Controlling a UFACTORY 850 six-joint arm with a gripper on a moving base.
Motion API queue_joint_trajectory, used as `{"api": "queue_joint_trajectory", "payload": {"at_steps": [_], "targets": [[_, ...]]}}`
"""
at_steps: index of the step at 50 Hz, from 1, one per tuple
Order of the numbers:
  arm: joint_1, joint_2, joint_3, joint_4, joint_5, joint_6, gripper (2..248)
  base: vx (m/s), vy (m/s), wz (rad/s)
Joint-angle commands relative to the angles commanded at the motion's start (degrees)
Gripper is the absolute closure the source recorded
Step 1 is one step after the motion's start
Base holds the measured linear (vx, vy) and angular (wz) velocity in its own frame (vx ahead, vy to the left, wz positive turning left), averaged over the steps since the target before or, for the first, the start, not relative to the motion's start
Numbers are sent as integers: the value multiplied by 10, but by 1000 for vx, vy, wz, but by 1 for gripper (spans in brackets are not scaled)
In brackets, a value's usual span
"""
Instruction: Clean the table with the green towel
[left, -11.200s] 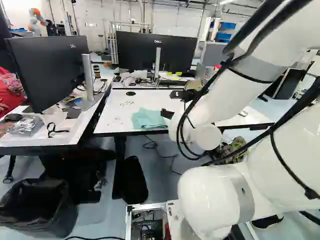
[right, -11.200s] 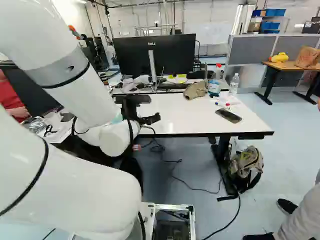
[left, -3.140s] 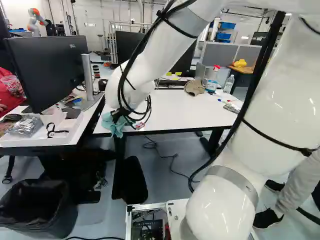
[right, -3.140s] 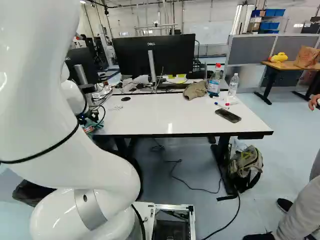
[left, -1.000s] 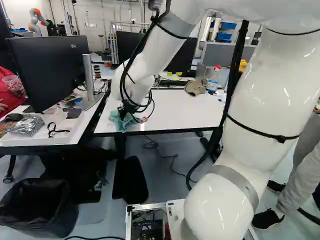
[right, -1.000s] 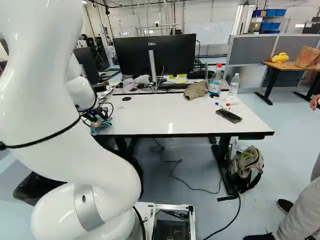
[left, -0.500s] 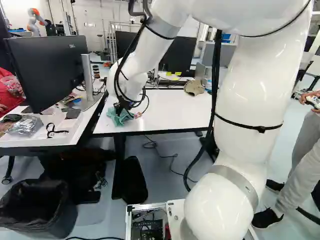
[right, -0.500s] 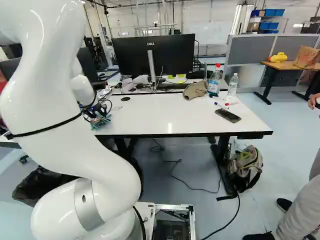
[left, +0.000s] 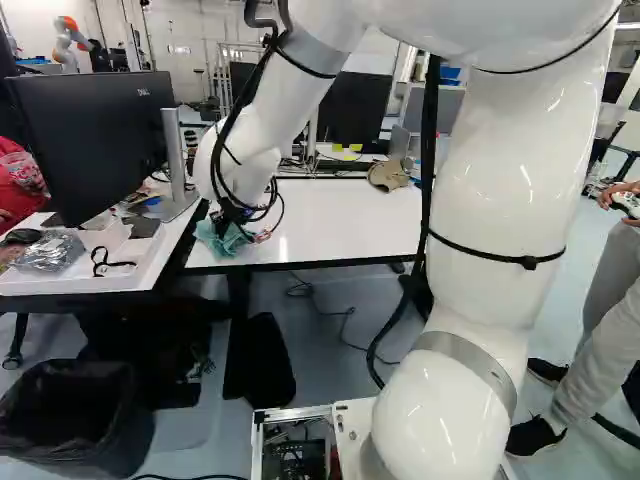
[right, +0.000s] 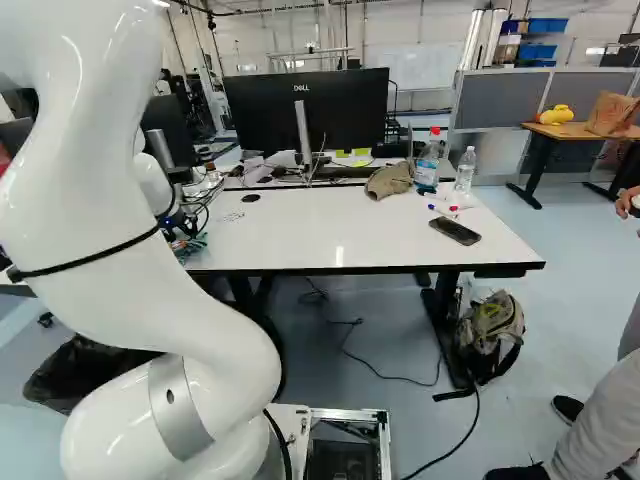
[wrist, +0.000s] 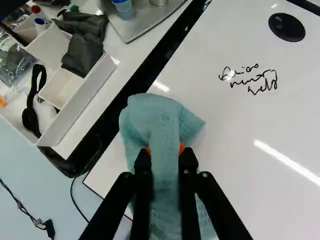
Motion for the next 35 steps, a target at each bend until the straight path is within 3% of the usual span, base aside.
{"api": "queue_joint_trajectory", "payload": {"at_steps": [18, 35], "targets": [[20, 38, 43, 0, 0, 0, 191, 0, 0, 0], [7, 77, 86, 0, 0, 0, 191, 0, 0, 2]]}}
